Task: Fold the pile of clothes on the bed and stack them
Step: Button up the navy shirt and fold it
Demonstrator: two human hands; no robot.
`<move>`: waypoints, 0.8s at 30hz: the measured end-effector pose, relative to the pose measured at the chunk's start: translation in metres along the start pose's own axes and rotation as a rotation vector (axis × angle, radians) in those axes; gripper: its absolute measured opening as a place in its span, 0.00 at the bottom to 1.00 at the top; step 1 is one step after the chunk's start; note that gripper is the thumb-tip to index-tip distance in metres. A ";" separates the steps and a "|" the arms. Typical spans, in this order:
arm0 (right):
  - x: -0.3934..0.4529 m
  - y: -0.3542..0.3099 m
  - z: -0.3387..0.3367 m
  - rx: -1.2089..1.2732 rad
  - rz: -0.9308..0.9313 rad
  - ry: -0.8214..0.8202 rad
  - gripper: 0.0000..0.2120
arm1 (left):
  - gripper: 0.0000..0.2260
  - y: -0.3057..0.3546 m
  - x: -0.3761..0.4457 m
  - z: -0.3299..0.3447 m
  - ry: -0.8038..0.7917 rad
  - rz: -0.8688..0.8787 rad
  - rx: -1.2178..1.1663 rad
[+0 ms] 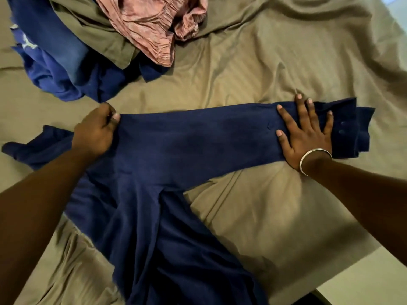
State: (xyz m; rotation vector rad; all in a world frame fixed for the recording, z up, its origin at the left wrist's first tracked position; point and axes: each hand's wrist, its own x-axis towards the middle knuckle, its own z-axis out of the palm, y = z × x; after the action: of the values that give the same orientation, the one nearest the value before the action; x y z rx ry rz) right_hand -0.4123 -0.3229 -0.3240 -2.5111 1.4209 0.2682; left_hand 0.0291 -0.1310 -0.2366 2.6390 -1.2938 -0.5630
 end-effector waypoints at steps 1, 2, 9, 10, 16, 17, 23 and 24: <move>0.001 0.000 0.000 -0.002 0.000 0.004 0.29 | 0.09 -0.003 0.004 0.004 -0.040 -0.026 0.087; 0.001 0.000 0.001 -0.007 -0.001 0.008 0.29 | 0.09 -0.004 0.007 0.007 -0.063 -0.078 0.156; 0.004 0.003 0.003 -0.016 -0.019 0.029 0.29 | 0.22 0.023 -0.036 0.043 0.280 -0.229 0.164; 0.002 0.001 0.003 -0.017 -0.024 0.021 0.29 | 0.22 0.029 -0.060 0.049 0.314 -0.227 0.132; -0.007 -0.007 -0.012 -0.034 -0.065 0.052 0.29 | 0.27 0.045 -0.229 0.087 0.099 -0.234 0.079; -0.013 -0.014 -0.015 -0.024 -0.063 0.082 0.29 | 0.29 0.041 -0.250 0.093 0.039 -0.281 0.068; -0.107 -0.128 0.004 0.336 -0.546 0.147 0.21 | 0.31 0.033 -0.342 0.110 -0.067 -0.534 0.020; -0.129 -0.152 0.009 0.443 -0.621 0.096 0.18 | 0.29 0.034 -0.353 0.109 -0.042 -0.587 0.003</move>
State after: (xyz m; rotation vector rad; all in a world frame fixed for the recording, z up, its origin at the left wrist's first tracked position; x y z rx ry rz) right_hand -0.3478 -0.1398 -0.2792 -2.4454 0.5730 -0.2568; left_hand -0.2356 0.1293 -0.2333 3.0111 -0.5009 -0.6832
